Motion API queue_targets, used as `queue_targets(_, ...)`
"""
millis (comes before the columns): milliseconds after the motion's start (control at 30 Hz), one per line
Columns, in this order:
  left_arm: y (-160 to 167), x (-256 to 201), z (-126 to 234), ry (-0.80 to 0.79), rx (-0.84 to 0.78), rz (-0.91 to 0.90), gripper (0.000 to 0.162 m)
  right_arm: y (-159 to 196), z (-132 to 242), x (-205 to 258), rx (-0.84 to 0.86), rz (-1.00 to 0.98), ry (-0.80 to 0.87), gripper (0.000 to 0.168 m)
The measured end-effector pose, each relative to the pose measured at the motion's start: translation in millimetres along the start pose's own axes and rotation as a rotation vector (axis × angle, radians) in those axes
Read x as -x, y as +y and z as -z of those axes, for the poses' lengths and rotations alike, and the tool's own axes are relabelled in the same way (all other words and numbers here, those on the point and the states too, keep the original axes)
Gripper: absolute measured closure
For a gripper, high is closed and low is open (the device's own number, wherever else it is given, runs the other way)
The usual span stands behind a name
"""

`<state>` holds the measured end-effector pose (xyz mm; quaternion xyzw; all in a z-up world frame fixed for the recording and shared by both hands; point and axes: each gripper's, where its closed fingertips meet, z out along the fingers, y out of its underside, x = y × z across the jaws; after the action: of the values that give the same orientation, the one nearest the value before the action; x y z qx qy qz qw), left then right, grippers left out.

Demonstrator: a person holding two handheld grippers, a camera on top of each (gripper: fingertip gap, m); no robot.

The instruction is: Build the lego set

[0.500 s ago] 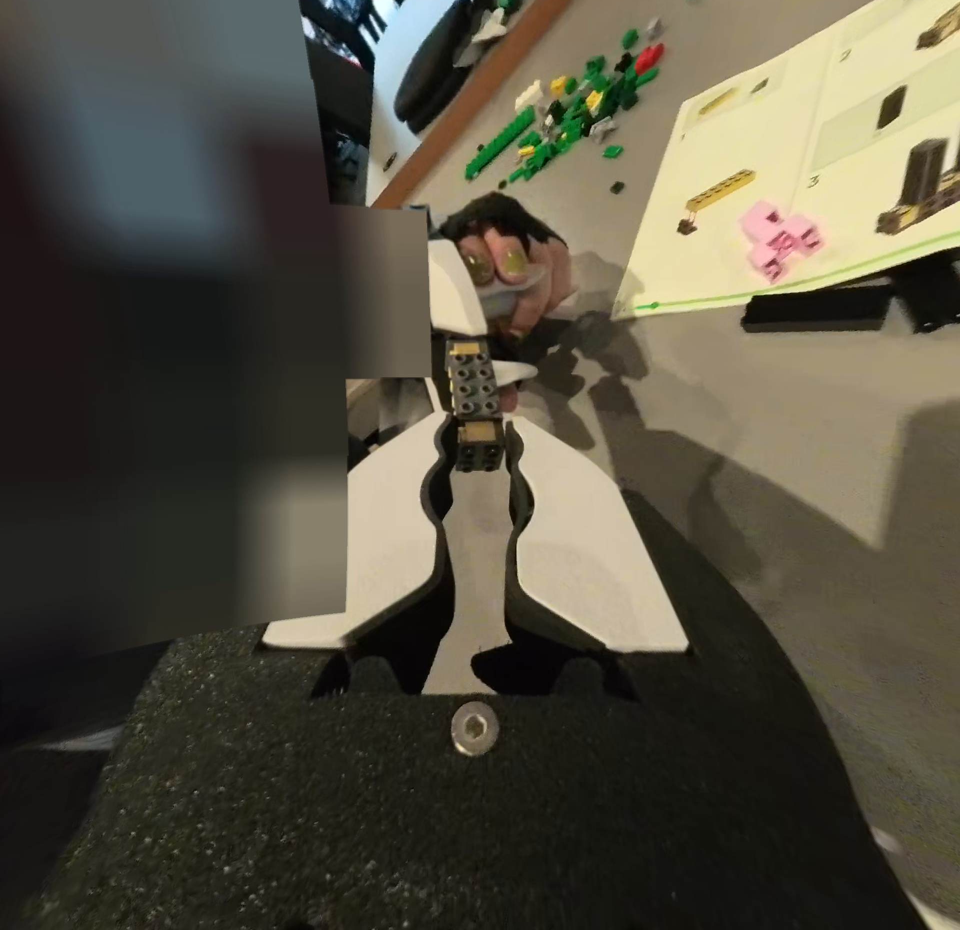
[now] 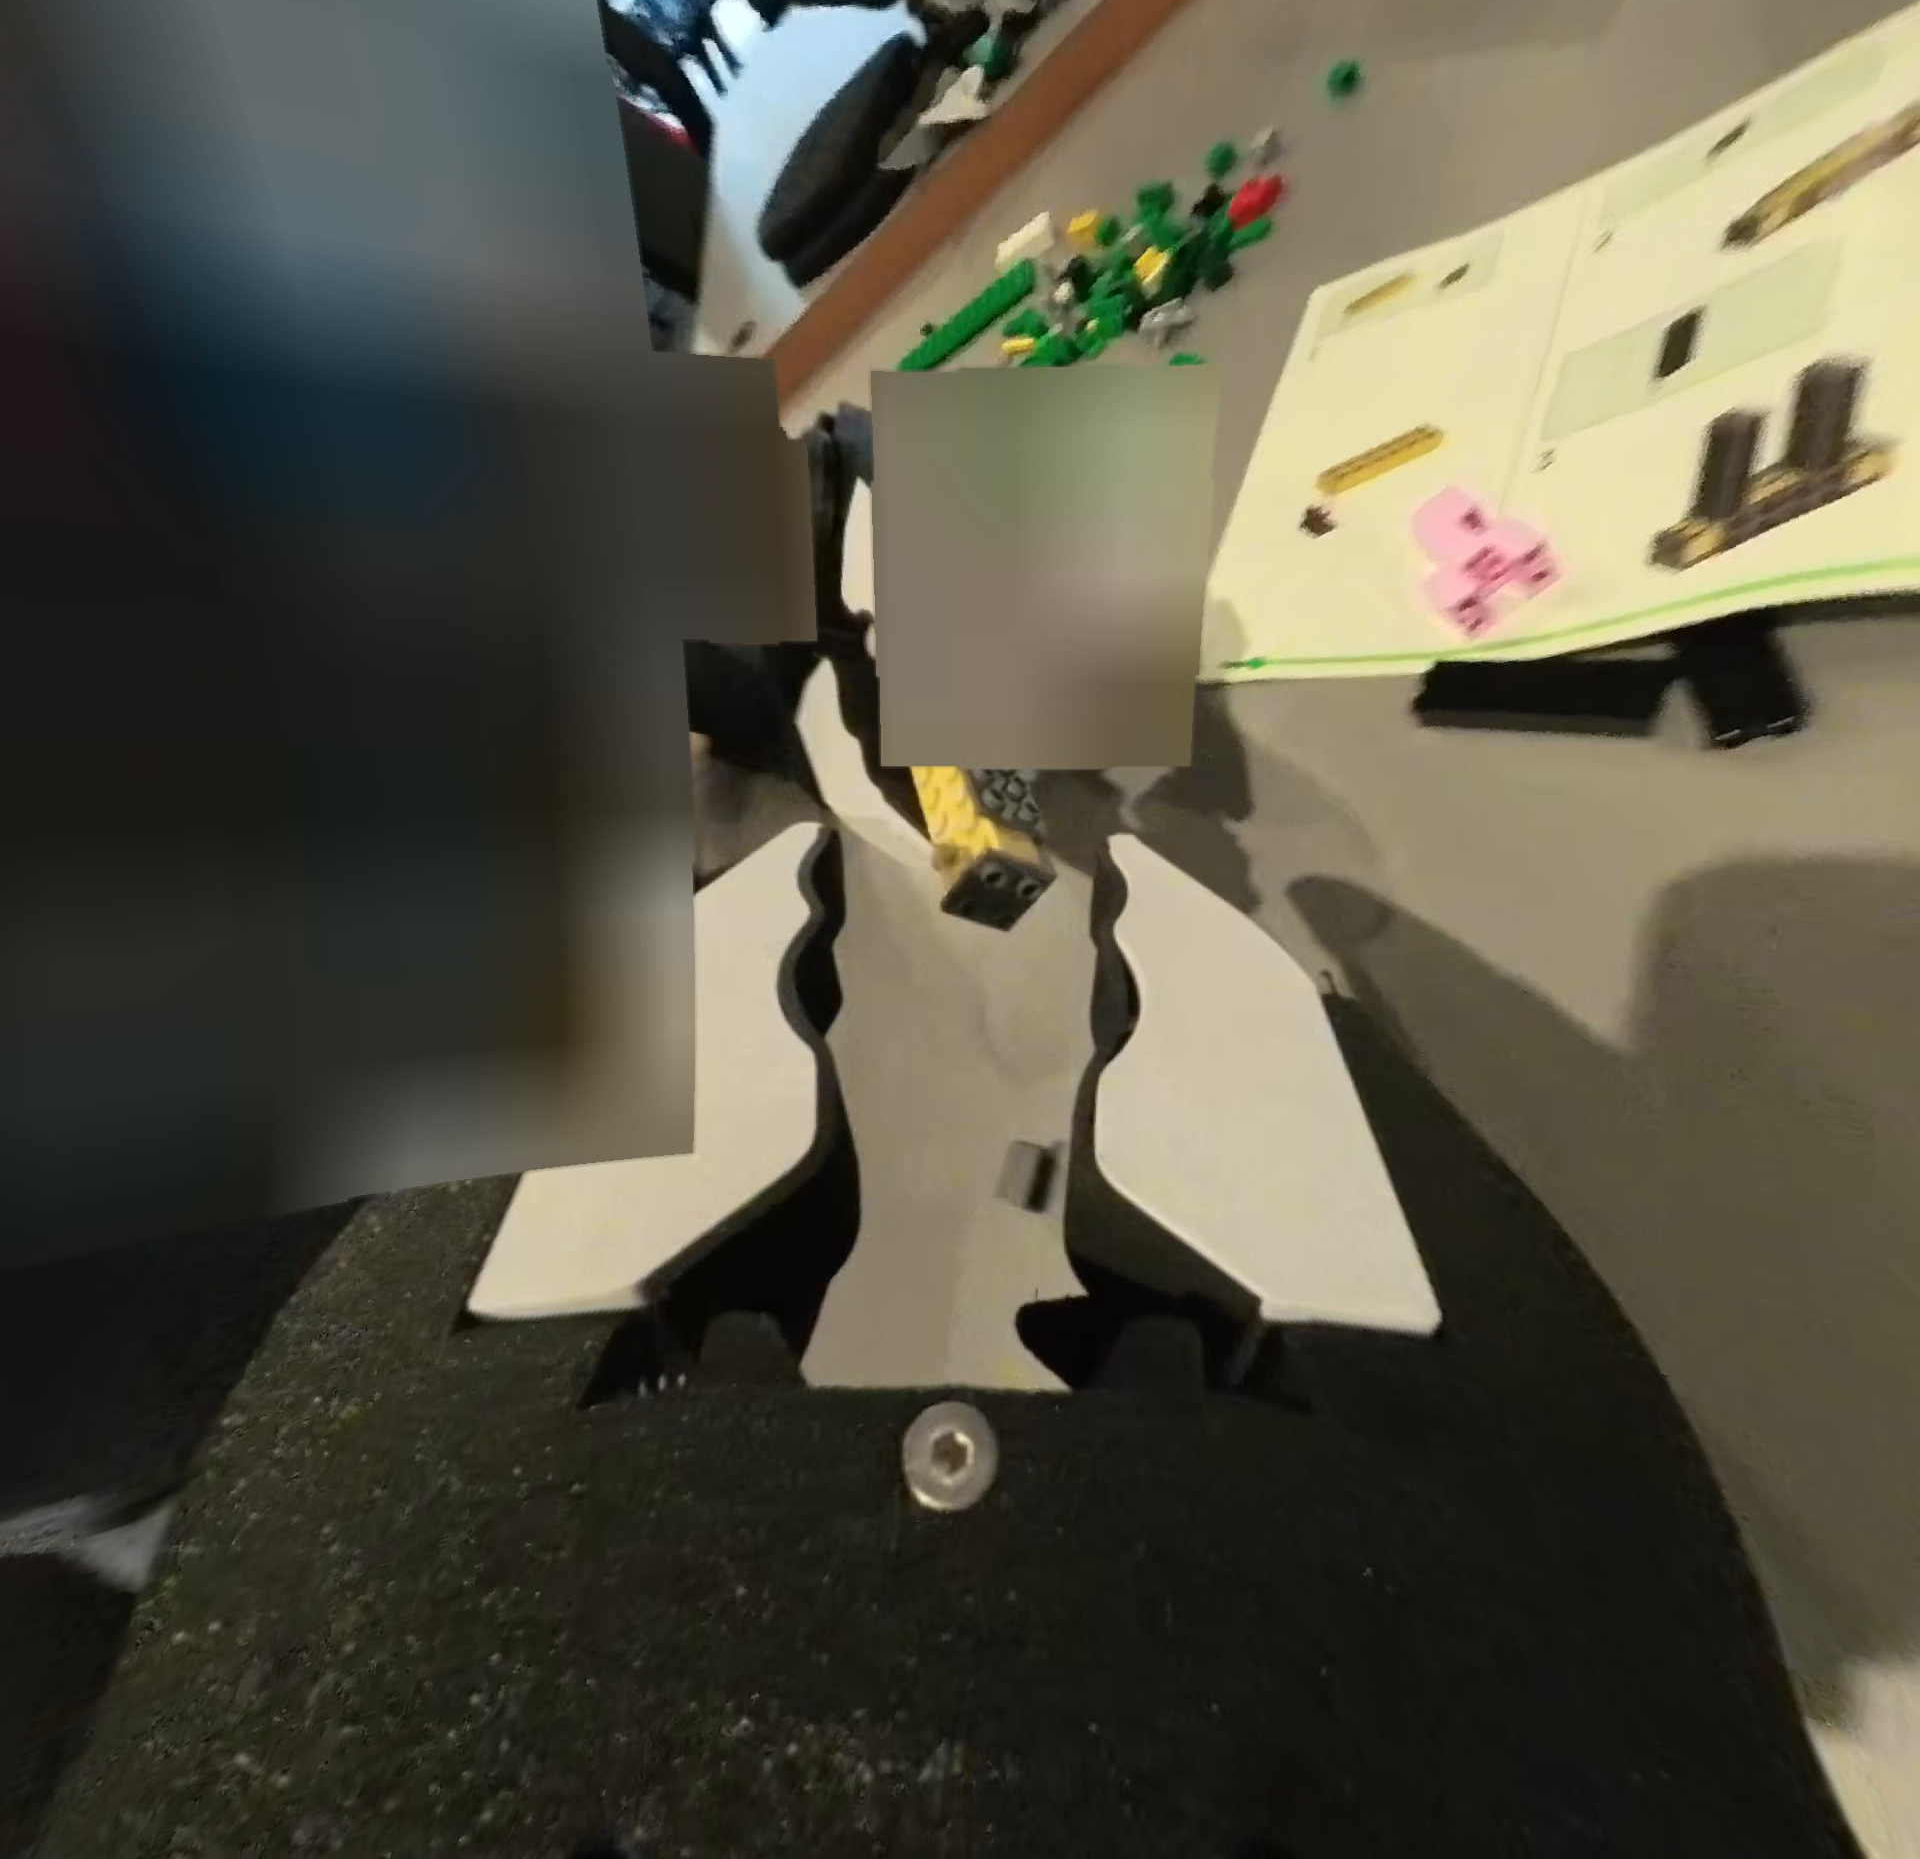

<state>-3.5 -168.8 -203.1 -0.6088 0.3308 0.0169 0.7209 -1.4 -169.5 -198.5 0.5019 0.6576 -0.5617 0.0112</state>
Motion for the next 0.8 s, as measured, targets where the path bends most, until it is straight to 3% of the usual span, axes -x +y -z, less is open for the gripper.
queue_targets(33, 3, 2, -1, 0.01, 0.013, 0.067, 0.14, 0, 2, -3, -0.002, 0.049, 0.051, 0.121)
queue_targets(200, 32, 6, -9, 0.081, 0.206, 0.377, 0.139, 7, 18, -23, -0.015, 0.226, 0.305, 0.12)
queue_targets(300, 45, -2, -12, 0.119, 0.336, 0.466, 0.139, 15, 23, -30, -0.041, 0.245, 0.358, 0.122)
queue_targets(500, 64, -25, -13, 0.149, 0.57, 0.446, 0.14, 36, 31, -34, 0.003, 0.29, 0.406, 0.126)
queue_targets(700, 79, -39, -11, 0.193, 0.707, 0.273, 0.141, 48, 37, -25, 0.016, 0.31, 0.392, 0.129)
queue_targets(800, 85, -39, -7, 0.185, 0.744, 0.279, 0.141, 56, 42, -26, 0.035, 0.317, 0.412, 0.128)
